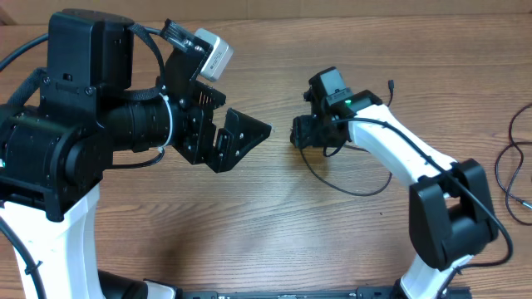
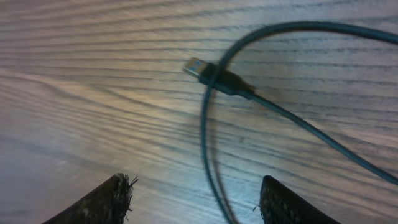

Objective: Untangle cables

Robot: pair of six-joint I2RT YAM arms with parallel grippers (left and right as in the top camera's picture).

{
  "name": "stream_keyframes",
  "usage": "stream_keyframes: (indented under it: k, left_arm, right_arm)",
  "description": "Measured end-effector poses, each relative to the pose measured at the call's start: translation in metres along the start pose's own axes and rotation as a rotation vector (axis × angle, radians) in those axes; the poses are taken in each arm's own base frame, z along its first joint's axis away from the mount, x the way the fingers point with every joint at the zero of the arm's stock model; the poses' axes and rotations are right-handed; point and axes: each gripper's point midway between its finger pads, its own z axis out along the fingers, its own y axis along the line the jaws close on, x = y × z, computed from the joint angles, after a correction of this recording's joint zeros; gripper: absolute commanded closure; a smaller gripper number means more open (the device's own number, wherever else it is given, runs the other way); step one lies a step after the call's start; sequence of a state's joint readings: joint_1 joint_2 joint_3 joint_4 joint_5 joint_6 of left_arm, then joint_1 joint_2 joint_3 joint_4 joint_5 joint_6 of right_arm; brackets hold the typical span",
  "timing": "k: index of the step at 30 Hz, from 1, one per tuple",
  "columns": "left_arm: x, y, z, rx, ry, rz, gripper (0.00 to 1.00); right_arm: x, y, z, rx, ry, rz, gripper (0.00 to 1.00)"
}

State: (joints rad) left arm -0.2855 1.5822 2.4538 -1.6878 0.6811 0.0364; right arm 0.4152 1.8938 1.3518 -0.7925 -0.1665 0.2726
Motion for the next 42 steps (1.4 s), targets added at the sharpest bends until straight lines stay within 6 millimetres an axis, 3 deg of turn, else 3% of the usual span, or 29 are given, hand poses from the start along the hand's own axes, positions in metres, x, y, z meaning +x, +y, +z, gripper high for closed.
stream_keyframes:
  k: [2,5,11,17,19,21,31,36,42]
  left_arm:
    - [0.0,0.0,0.0,0.0,0.0,0.0,0.0]
    - [0.0,0.0,0.0,0.0,0.0,0.0,0.0]
    - [0.0,0.0,0.0,0.0,0.0,0.0,0.0]
    - [0.0,0.0,0.0,0.0,0.0,0.0,0.0]
    - [0.0,0.0,0.0,0.0,0.0,0.0,0.0]
    - [0.0,0.0,0.0,0.0,0.0,-0.001,0.0]
    - [0.0,0.0,0.0,0.0,0.0,0.0,0.0]
    - [0.0,0.0,0.0,0.0,0.0,0.012,0.0]
    - [0.0,0.0,0.0,0.0,0.001,0.019,0.0]
  right_arm:
    - [0.002,-0.005,0.01,0.029,0.013,0.008,0.37]
    - [0.006,-0.013,0.025,0.06,0.039,0.029,0.5]
    - [0.012,-0.018,0.041,0.08,0.07,0.046,0.48]
    - [0.011,-0.007,0.043,0.067,0.053,0.021,0.47]
    - [0.009,-0.001,0.044,0.058,0.041,0.006,0.59]
    - [0.009,0.006,0.045,0.051,0.034,-0.013,0.96]
    - [0.01,0.007,0.053,0.063,0.032,0.004,0.96]
    - [-0.004,0.006,0.04,0.062,0.025,-0.012,0.96]
    - [-0.063,0.02,-0.015,0.035,-0.088,-0.044,0.96]
